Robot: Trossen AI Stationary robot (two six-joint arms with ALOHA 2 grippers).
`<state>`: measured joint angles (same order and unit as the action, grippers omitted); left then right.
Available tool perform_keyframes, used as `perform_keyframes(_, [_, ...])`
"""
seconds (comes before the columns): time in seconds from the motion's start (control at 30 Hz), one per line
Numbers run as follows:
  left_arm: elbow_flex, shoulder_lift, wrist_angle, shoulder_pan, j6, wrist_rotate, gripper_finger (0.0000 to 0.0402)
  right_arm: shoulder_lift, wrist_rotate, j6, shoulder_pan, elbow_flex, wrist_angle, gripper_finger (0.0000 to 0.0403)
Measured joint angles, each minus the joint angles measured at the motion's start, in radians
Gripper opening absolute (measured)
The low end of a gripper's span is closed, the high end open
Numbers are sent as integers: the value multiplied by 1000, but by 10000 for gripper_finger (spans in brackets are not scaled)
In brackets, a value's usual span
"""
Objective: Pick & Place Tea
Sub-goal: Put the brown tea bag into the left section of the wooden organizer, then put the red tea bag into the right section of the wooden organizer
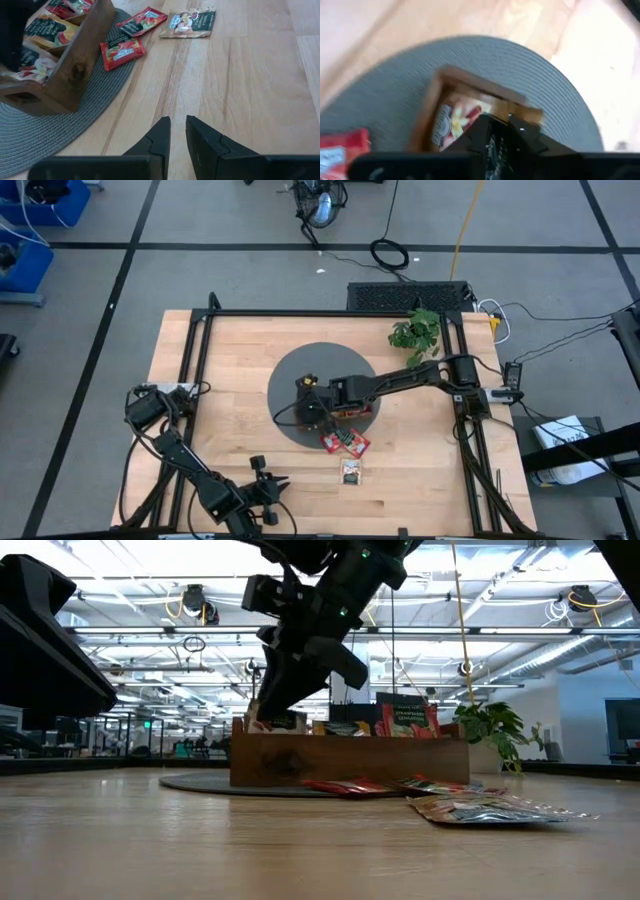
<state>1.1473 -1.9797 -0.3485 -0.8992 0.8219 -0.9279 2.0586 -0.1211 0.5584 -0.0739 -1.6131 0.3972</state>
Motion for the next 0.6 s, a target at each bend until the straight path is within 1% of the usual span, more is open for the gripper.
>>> perform_keyframes(0.07, [0, 0, 0, -2, 0, 0, 67, 1, 22, -23, -1, 0, -11, 73])
perform_keyframes(0.17, [0, 0, 0, -5, 0, 0, 67, 1, 19, -62, 0, 0, -30, 112])
perform_keyframes(0.3, [0, 0, 0, -5, 1, 0, 67, -4, 18, -106, 2, 0, -8, 150])
perform_keyframes(0.47, [0, 0, 0, -5, 0, 0, 67, -5, 8, -115, -4, 0, -16, 170])
perform_keyframes(0.53, [0, 0, 0, -5, -5, 0, 67, -26, -30, -126, -11, 0, -8, 173])
perform_keyframes(0.6, [0, 0, -5, -5, -4, 0, 67, -67, -41, -127, -16, 0, 19, 173])
